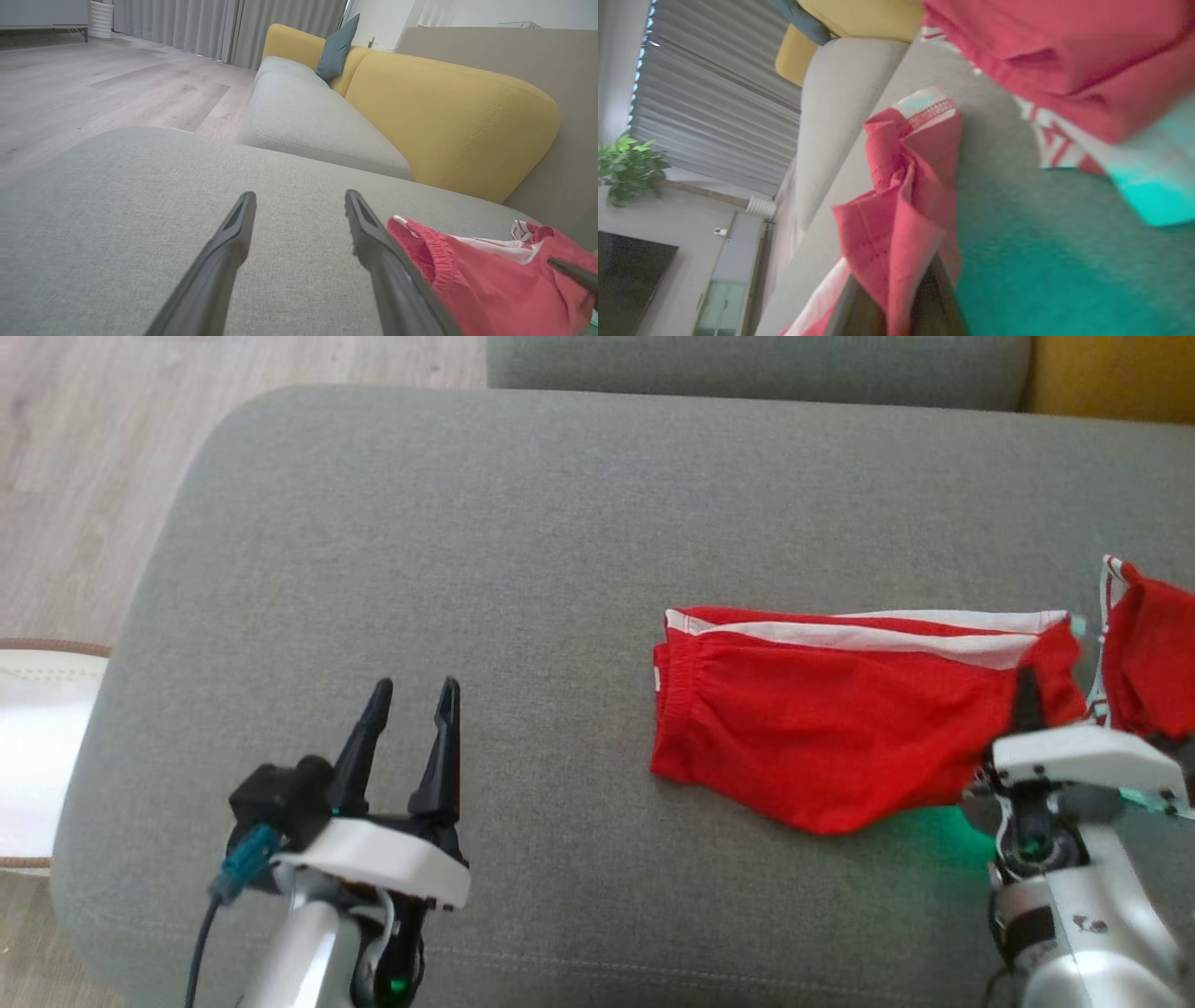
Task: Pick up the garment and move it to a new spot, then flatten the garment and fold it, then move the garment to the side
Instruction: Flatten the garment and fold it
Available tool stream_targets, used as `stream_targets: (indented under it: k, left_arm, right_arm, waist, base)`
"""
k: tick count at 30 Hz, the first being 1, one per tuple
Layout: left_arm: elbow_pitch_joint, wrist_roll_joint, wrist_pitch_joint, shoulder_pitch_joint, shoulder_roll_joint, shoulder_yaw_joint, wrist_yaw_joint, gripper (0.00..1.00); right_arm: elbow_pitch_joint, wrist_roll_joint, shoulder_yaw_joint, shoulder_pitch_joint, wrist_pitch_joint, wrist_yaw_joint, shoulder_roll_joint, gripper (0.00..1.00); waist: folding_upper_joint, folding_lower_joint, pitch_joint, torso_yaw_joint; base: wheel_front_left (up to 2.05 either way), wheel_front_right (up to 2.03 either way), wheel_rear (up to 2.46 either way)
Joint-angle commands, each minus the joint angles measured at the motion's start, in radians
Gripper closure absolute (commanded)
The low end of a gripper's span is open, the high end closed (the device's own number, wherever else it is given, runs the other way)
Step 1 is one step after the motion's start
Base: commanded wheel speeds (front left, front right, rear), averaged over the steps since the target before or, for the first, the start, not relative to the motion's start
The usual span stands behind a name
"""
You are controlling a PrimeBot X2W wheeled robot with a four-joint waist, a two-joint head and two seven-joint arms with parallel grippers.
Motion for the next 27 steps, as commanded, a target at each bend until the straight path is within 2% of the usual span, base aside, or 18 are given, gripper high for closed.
stream_targets:
  k: [1, 3, 12, 27]
  left_arm:
    - [-0.024, 0.013, -0.006, -0.011, 0.006, 0.039, -0.005, 0.0]
    - [-0.022, 0.014, -0.006, -0.008, 0.006, 0.04, -0.005, 0.0]
    - [-0.01, 0.014, -0.006, 0.016, 0.006, 0.044, -0.004, 0.0]
    - [-0.01, 0.019, -0.006, 0.036, 0.006, 0.045, 0.0, 0.0]
  right_arm:
    - [-0.079, 0.047, 0.082, -0.033, -0.01, 0.007, 0.008, 1.0]
    - [-0.102, 0.071, 0.112, -0.028, -0.009, 0.007, 0.008, 1.0]
    - [-0.327, 0.262, 0.451, 0.061, -0.013, 0.007, 0.008, 1.0]
    - [-0.266, 0.372, 0.775, 0.025, -0.094, 0.007, 0.008, 1.0]
  waist:
    - [0.0, 0.0, -0.013, 0.01]
    - [0.0, 0.0, -0.018, 0.013]
    - [0.0, 0.0, -0.059, 0.035]
    - [0.0, 0.0, -0.077, 0.062]
  base:
    - [0.0, 0.0, 0.0]
    - [0.0, 0.0, 0.0]
    - [0.0, 0.0, 0.0]
    - [0.0, 0.0, 0.0]
